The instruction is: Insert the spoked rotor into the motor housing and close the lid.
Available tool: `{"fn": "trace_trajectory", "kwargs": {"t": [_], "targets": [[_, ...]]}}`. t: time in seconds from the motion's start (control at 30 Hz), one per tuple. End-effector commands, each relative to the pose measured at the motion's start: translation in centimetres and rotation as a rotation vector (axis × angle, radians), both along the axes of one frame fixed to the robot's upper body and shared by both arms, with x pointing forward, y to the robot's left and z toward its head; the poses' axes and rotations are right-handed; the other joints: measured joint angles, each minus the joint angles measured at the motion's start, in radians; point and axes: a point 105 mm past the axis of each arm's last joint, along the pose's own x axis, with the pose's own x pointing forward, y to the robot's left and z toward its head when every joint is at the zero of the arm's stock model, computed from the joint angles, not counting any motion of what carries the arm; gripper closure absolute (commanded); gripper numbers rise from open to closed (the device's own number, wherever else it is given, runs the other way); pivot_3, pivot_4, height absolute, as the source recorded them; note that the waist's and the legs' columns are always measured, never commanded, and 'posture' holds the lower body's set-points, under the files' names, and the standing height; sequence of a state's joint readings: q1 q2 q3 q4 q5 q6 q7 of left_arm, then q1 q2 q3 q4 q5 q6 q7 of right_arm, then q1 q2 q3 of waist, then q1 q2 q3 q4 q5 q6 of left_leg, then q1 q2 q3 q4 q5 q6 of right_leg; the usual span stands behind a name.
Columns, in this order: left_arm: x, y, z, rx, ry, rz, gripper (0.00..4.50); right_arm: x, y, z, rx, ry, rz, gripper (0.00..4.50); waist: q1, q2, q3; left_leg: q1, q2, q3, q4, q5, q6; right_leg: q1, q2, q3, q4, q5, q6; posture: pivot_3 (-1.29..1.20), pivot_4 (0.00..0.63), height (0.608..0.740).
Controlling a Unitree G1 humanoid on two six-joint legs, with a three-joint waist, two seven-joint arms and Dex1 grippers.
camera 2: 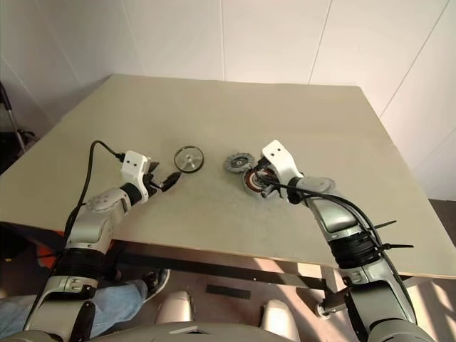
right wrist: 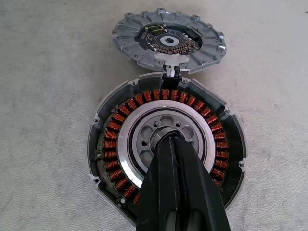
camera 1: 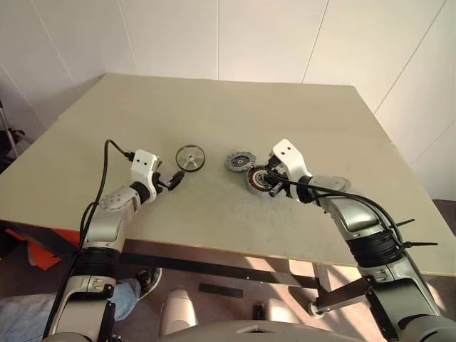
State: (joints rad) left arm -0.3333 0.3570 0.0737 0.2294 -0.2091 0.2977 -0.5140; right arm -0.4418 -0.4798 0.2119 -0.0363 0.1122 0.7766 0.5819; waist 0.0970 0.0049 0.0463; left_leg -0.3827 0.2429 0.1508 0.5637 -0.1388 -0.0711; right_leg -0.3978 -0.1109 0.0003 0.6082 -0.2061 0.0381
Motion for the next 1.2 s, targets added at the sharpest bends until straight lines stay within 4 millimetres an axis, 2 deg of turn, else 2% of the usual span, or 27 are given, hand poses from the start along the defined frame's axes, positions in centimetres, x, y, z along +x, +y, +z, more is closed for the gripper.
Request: {"fn": "trace_trajectory", "kwargs": {"t": [0.03,0.23,0.33,0.43,0.67,0.9,1.03,1.2], "targets": [[0.5,0.6,1.4,-0.007,-0.041,0.033,0.00,-0.2,0.2,-1.1,-0.003,0.033,-0.012,4.48,0.000,0.000,0.000,0.001,0.000,0.000,0.000,0.000,0.000,0.001,0.000,0.000,0.000,-0.002,0.003,0.00,0.000,0.740],[0.7,0.5,1.3,-0.022,-0.032,0.048,0.00,1.1,-0.1,2.9,0.027,-0.074,-0.019,4.48,0.000,0.000,0.000,0.001,0.000,0.000,0.000,0.000,0.000,0.001,0.000,0.000,0.000,-0.002,0.004,0.00,0.000,0.740],[0.6,0.2,1.2,-0.020,-0.030,0.037,0.00,1.2,0.2,4.1,0.032,-0.107,-0.002,4.48,0.000,0.000,0.000,-0.001,0.000,0.000,0.000,0.000,0.000,-0.001,0.000,0.000,0.000,0.001,-0.002,0.00,0.000,0.740],[0.7,0.3,1.2,-0.023,-0.027,0.044,0.00,1.1,0.5,4.2,0.031,-0.111,0.004,4.48,0.000,0.000,0.000,-0.002,0.000,0.000,-0.001,0.000,0.000,-0.002,0.000,0.000,0.000,0.001,-0.002,0.00,0.000,0.740],[0.8,0.8,1.2,-0.027,-0.022,0.065,0.00,1.0,0.3,2.9,0.012,-0.082,-0.006,4.48,0.000,0.000,0.000,-0.003,0.000,0.000,-0.001,0.000,0.000,-0.003,0.000,0.000,0.000,0.001,-0.002,0.00,0.000,0.740],[2.3,1.8,1.5,-0.288,0.047,0.225,0.00,1.7,0.2,4.8,0.031,-0.134,-0.013,4.48,0.001,0.000,0.000,-0.003,0.000,0.000,0.000,0.000,0.000,-0.003,0.000,0.000,0.000,0.001,-0.002,0.00,0.000,0.740],[2.6,0.6,0.3,-0.350,0.107,0.210,0.00,1.9,0.1,6.0,0.045,-0.162,-0.015,4.48,0.002,0.000,0.000,-0.003,0.000,0.000,0.000,0.000,0.000,-0.003,0.000,0.000,0.000,0.001,-0.002,0.00,0.000,0.740],[3.5,-1.8,-0.5,-0.519,0.187,0.162,0.00,1.8,0.4,6.4,0.048,-0.171,-0.008,4.48,0.008,0.000,0.001,-0.003,0.000,0.000,-0.001,0.000,0.000,-0.002,0.000,0.000,0.000,0.001,-0.002,0.00,0.000,0.740]]}}
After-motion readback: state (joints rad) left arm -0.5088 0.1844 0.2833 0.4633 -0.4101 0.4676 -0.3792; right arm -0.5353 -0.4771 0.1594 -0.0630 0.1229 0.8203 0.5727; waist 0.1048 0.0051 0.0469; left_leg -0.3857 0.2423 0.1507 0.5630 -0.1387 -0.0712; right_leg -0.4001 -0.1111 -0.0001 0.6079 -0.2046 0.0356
